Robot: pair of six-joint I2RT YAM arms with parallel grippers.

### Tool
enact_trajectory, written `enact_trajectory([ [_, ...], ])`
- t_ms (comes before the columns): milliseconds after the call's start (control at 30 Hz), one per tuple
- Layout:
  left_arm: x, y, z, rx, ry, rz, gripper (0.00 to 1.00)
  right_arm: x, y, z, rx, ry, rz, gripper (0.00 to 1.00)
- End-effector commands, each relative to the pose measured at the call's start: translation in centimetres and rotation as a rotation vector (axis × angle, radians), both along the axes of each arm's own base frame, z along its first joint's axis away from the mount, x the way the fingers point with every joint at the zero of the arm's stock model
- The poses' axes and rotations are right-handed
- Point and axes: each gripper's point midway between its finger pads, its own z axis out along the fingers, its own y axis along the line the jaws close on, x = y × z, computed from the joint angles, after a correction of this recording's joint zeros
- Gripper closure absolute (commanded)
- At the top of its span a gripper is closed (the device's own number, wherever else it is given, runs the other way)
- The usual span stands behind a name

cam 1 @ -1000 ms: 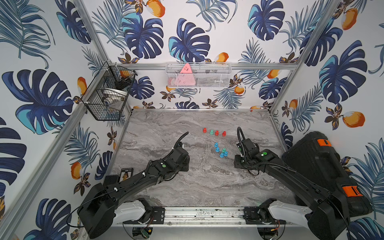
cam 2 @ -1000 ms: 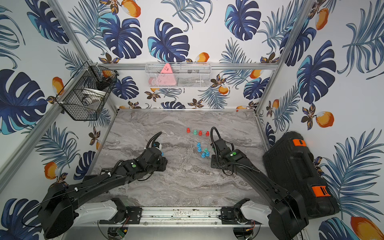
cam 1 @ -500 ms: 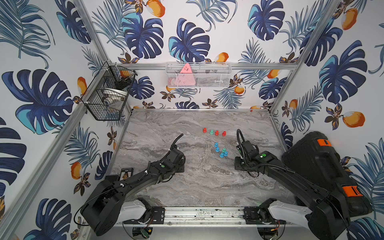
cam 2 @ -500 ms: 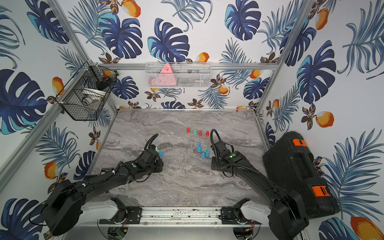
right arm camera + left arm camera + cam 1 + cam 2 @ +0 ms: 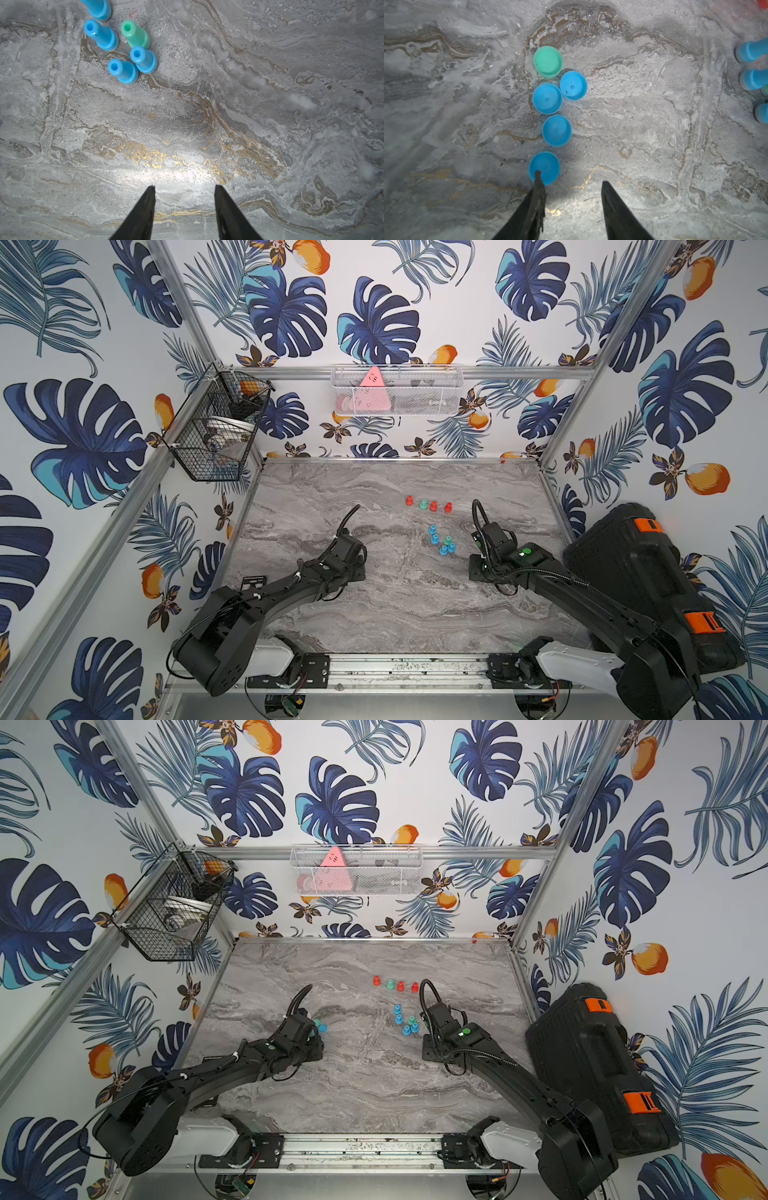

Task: Close the stamp cap
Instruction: Move the cover to the center of the board.

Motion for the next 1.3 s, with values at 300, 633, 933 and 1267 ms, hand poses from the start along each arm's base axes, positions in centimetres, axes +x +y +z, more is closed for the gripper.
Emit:
enact_trajectory([
  [300,1.7,-0.4,-0.3,-0.020,-0.020,0.018,0.51,0.2,-0.2,0.4,-0.006,-0.022,-0.017,0.51],
  [633,2.1,-0.7,-1.0,-0.018,-0.003,0.014,0.51,0.2,-0.4,0.7,-0.006,-0.026,-0.023,0.51],
  [933,1.7,-0.5,-1.7,-0.005,0.020,0.015,0.52,0.2,-0.4,0.9,-0.004,-0.029,-0.025,0.51],
  [1267,0.2,-0.2,-2.2,-0.014,0.048,0.002,0.52,0.1,-0.4,1.1,-0.004,-0.030,-0.027,0.51],
])
